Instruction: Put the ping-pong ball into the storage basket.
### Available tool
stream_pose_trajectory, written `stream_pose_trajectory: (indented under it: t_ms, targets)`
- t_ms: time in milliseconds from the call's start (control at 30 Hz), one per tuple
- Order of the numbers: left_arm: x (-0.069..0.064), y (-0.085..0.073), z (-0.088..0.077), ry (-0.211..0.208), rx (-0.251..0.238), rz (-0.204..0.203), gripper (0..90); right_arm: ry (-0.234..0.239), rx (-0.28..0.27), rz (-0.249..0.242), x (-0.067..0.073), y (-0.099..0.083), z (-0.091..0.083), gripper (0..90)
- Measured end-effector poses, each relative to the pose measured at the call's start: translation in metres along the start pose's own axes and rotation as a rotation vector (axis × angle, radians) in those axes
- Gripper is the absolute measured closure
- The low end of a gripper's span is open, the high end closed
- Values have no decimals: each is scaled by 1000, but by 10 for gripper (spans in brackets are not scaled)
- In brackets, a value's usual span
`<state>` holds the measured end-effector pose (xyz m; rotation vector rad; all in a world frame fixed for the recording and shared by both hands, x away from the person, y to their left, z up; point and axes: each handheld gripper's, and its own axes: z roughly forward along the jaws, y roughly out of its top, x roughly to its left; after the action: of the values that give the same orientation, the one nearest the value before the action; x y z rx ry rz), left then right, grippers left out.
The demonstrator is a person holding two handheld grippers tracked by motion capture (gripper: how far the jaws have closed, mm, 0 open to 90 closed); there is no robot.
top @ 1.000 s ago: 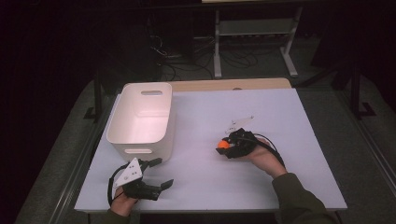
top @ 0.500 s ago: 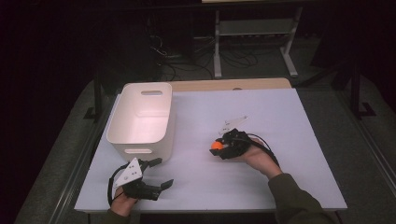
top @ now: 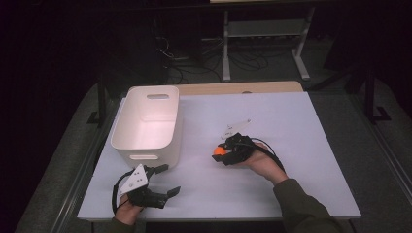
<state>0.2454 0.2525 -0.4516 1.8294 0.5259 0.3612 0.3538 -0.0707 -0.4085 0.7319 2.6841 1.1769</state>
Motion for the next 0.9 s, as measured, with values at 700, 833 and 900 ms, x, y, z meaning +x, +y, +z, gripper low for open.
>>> stream_pose_trajectory:
  t_ms: [700, 833, 900]
  targets:
    - [0, 0, 0, 1, 2, -1, 141, 42, -5, -28, 13, 16, 11, 497]
    - [0, 0, 0, 1, 3, -2, 141, 47, -5, -42, 14, 18, 12, 497]
    - [0, 0, 0, 1, 2, -1, 141, 48, -5, -39, 15, 19, 12, 498]
